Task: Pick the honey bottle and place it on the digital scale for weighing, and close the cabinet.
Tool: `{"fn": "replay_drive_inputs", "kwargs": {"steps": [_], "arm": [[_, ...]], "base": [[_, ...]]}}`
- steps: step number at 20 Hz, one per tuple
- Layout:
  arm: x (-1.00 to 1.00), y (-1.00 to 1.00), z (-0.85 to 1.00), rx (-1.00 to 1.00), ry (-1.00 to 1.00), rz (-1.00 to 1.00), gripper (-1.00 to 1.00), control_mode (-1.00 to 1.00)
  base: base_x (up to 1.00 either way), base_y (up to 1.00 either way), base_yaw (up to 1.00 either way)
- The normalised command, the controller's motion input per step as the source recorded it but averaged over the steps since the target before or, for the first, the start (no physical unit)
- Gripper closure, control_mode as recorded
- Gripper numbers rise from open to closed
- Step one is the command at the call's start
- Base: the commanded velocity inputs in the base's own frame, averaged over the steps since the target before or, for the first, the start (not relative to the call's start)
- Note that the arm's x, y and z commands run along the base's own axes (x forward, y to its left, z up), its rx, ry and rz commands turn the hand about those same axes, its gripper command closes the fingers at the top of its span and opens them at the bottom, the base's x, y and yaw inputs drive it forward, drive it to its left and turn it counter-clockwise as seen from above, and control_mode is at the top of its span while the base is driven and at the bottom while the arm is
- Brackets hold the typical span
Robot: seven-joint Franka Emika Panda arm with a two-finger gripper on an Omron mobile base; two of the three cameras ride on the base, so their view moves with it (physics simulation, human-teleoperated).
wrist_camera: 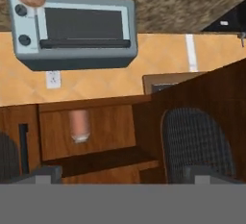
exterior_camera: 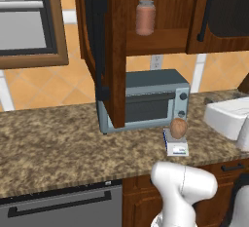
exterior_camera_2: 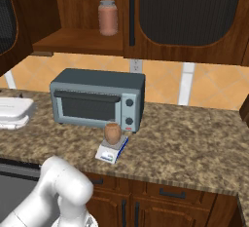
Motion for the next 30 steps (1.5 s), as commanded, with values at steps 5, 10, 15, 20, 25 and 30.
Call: {"fn": "replay_drive_inputs", "kwargs": {"steps": [5, 10, 15, 20, 25, 30], "arm": [[0.32, 0.9, -0.88, 0.23, -0.34, -0.43, -1.0, -1.0], [-0.38, 0.87, -1.0, 0.05, -0.61, -0.38, -1.0, -1.0], [0.2, 1.0, -1.0, 0.05, -0.46, -0.33, -1.0, -1.0], [0.22, 0.99, -1.0, 0.0, -0.54, -0.32, -1.0, -1.0], [0.9, 0.9, -0.4, -0.04, -0.35, -0.35, -1.0, -1.0], [0.89, 0.59, -0.05, -0.01, -0.04, -0.25, -1.0, -1.0]], "base": [[0.0, 0.0, 0.0], [0.0, 0.0, 0.0], [0.0, 0.0, 0.0], [0.0, 0.0, 0.0], [0.0, 0.0, 0.0], [0.0, 0.0, 0.0]]}}
